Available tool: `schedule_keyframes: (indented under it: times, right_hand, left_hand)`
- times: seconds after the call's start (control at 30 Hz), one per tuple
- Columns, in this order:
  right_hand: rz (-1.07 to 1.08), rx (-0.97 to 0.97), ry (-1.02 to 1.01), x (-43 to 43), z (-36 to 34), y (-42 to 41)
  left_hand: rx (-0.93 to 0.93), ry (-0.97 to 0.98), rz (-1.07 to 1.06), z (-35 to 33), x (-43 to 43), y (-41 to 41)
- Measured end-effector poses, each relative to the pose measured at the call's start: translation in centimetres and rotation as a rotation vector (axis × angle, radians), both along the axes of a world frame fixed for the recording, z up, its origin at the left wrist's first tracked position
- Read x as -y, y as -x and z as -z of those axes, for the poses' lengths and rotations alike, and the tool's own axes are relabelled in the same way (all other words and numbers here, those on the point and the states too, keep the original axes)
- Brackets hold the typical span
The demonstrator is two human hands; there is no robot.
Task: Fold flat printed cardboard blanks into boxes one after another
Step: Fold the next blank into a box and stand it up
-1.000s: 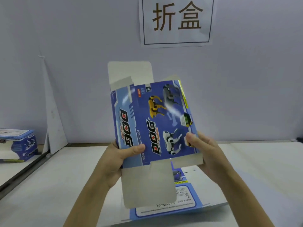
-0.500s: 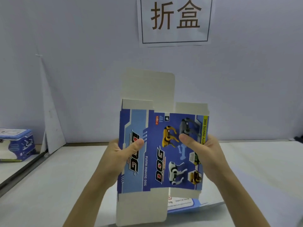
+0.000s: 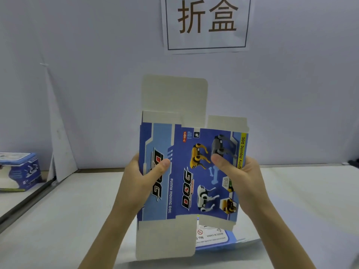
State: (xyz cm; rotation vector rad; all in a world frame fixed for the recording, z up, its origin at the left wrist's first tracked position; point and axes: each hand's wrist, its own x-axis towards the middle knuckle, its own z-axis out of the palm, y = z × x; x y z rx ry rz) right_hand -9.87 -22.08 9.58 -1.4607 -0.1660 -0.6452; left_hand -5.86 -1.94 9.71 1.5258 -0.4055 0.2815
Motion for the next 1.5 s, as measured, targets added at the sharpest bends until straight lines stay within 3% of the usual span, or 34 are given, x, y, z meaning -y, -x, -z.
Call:
schedule_keyframes:
  times: [0.17,0.33,0.53,0.63,0.73,1.0,1.13,1.2,1.27,1.4,1.5]
  right_hand:
    - [-0.03,0.163,-0.009,-1.5,-0.2,0.5]
    - [-0.079,0.13,0.089,-1.9,-0.7,0.7]
    - [-0.779,0.034,-0.536,0.5,-1.9,1.0]
    - [-0.625,0.042,-0.524,1.5,-2.0,1.1]
    - [-0.805,0.005,-0.524,0.9,-1.6,0.7]
    - [-0.142,-0.272,0.025,0.5,-0.1,0.0]
    - [-0.135,-0.407,0.242,0.4,-0.6,0.7]
    - [-0.02,-0.392,0.294,0.3,-0.8,0.7]
    - [0.102,-0.347,0.272,0.1,-1.0,0.8]
    - [0.26,-0.296,0.344,-0.3,-1.5,1.0]
    - [0.378,-0.248,0.487,-0.5,-1.5,1.2]
  left_hand:
    - [0.236,-0.042,0.044,-0.4,0.4,0.9]
    - [0.25,-0.138,0.168,-0.5,-0.1,0.9]
    - [0.499,-0.387,0.166,-1.0,-1.8,1.0]
    - [0.533,-0.443,0.18,-0.9,-1.5,1.0]
    - [0.537,-0.457,0.175,-0.5,-1.4,0.7]
    - [0.708,-0.6,0.026,-0.6,-1.7,0.2]
    - [0.655,-0.58,0.018,-0.7,-2.6,-0.1]
    - [0.623,-0.583,-0.037,-0.5,-2.3,-0.3]
    - [0.484,-0.528,-0.011,-0.5,-1.9,0.2]
    - [0.049,-0.224,0.372,-2.7,-0.8,2.5]
    - [-0.132,0.029,0.401,-3.5,1.0,1.7]
